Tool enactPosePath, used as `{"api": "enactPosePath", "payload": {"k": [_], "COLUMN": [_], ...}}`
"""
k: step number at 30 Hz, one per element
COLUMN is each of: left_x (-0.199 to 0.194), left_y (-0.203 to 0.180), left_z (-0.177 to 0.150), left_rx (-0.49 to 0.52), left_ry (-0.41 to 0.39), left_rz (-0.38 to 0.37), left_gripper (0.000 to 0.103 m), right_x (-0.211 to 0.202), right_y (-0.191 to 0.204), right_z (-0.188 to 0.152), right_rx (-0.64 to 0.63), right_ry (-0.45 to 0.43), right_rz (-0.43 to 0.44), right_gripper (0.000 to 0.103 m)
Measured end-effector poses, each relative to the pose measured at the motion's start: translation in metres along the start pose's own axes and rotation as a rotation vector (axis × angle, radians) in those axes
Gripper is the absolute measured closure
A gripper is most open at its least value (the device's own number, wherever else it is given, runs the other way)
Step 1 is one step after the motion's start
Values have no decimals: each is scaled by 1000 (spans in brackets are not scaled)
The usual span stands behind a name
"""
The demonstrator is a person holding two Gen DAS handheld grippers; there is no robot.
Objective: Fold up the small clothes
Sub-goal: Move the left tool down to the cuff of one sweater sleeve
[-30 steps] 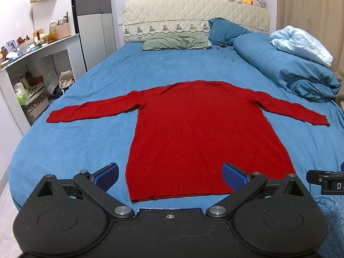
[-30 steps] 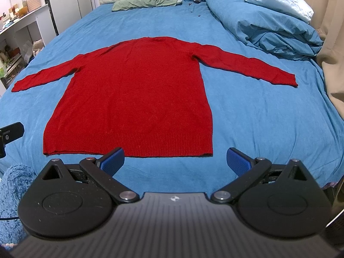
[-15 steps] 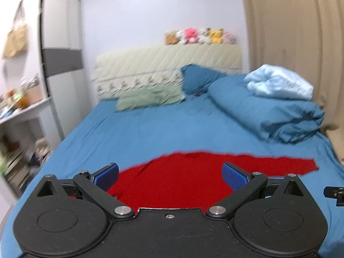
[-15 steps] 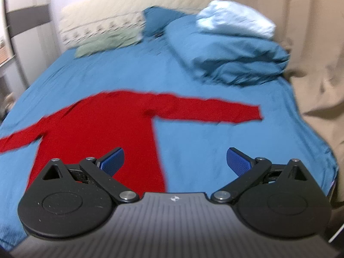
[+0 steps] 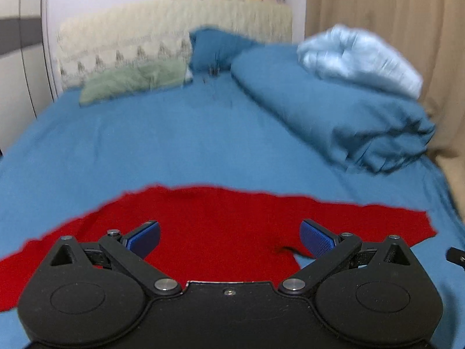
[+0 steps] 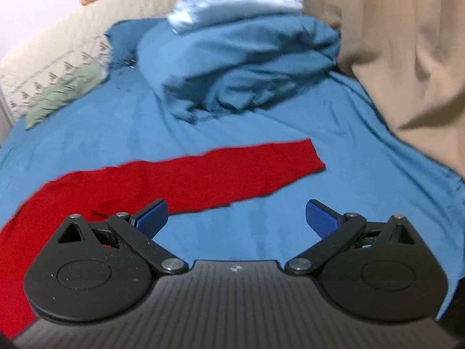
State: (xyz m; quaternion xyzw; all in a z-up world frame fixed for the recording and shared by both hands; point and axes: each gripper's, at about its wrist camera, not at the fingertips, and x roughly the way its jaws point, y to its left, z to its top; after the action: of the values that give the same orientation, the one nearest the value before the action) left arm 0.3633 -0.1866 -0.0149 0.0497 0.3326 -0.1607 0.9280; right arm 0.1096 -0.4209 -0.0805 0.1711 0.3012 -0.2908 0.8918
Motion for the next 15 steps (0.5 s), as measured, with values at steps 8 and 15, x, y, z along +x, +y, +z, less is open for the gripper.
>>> {"api": "enactPosePath", "payload": {"k": [8,15], "left_x": [127,183], "left_y": [10,23], "left_z": [-27,-42], "left_rx": [-35,-89], "left_ry": [161,229], "left_rz": [17,30], "left_gripper": [0,0], "right_x": [95,156], "right_y": [-34,-47], "right_z": [-41,-23], "right_rx": [130,195], "right_ry": [39,-66], "right_rz": [1,-45], "right_gripper": [0,13]}}
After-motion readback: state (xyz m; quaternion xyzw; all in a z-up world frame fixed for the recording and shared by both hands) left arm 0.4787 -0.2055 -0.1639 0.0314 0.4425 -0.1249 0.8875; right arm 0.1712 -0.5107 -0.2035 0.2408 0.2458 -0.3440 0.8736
